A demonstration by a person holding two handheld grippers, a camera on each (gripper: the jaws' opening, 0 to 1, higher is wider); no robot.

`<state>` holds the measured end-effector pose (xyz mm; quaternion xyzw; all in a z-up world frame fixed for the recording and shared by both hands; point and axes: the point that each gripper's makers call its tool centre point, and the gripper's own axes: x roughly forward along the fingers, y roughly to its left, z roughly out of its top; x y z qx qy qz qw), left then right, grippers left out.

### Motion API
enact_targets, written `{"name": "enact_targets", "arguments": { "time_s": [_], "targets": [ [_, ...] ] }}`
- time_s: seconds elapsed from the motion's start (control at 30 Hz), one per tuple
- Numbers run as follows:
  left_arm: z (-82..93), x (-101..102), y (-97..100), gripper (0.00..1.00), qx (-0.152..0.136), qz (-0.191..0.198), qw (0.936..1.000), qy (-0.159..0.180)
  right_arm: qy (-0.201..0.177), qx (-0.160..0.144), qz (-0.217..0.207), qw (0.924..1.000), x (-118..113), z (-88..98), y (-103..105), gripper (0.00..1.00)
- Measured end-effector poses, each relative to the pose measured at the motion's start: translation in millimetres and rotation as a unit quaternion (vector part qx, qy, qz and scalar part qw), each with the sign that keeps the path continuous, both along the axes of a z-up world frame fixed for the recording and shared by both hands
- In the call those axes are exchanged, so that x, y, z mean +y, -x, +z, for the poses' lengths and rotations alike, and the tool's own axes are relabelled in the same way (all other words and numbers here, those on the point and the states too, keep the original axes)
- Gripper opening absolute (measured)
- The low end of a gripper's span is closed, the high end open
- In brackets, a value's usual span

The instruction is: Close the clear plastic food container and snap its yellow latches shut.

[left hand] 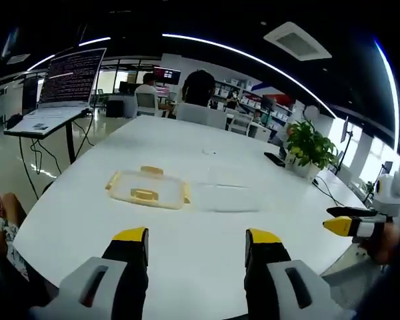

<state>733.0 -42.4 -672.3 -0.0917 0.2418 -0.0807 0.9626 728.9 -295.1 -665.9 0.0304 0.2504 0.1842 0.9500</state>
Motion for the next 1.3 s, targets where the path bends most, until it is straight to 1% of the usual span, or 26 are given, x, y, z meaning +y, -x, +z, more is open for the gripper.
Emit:
{"name": "enact_targets", "arguments": {
  "time_s": [0.7,1.07,1.2,1.3],
  "targets": [
    [-0.2,0,-0.1,0.53,0.001,-0.001,1.0,-0.001,0.002,0.002,0.002,1.0,1,-0.7,0,0.75],
    [-3.4,-2,0.3,0.51,0.011,-0.008,0.9999,-0.005,-0.004,0.017,-0.002,0.9999,-1,-4.3,1,0.74],
    [-5.4,2,-1.7,0.51,0.021,-0.001,0.9998,0.002,0.002,0.022,0.008,0.9997,2,-6.1,1,0.74],
    [-7.2,3,-2.1,0.51,0.026,0.005,0.9996,0.008,0.008,0.024,0.024,0.9994,9,-7.1,3,0.74]
  ]
}}
